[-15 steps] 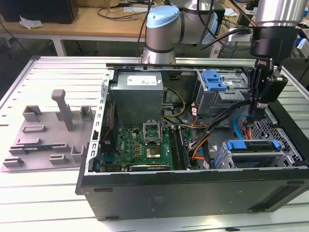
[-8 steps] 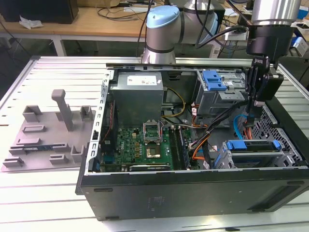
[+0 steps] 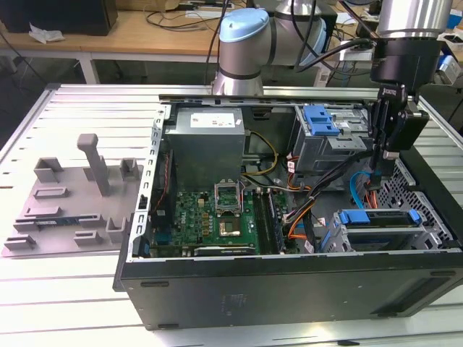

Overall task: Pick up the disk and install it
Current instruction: 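Insert the first disk wire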

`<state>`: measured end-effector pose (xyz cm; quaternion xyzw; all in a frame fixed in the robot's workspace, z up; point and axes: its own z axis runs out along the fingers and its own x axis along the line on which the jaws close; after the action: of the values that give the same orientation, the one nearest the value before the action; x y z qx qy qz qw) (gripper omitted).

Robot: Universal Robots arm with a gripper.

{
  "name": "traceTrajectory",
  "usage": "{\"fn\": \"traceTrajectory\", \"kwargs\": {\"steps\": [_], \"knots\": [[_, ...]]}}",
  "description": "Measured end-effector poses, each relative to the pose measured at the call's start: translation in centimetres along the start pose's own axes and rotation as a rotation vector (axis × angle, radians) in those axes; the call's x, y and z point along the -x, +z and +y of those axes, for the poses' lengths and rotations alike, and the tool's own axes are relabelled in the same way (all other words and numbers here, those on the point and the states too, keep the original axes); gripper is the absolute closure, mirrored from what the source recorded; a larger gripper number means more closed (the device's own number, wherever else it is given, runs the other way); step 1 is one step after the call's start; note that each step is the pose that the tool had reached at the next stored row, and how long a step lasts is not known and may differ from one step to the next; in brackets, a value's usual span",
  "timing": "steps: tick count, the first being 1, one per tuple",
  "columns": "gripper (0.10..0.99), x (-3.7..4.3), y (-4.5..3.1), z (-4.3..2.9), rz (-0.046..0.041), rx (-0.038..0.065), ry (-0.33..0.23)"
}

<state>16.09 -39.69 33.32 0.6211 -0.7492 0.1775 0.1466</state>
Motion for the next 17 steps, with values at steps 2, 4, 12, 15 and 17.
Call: {"fn": "traceTrajectory", "kwargs": {"steps": [2,4,12,15,17], "knots": [[0.792,0.0,0.01,0.0,-0.0001,0.0,0.0],[0.792,0.0,0.0,0.0,-0.0001,0.0,0.0],[0.922,0.0,0.01,0.0,0.0,0.0,0.0],[0.922,0.0,0.01,0.0,0.0,0.0,0.0],[0.922,0.0,0.01,0.0,0.0,0.0,0.0]]}}
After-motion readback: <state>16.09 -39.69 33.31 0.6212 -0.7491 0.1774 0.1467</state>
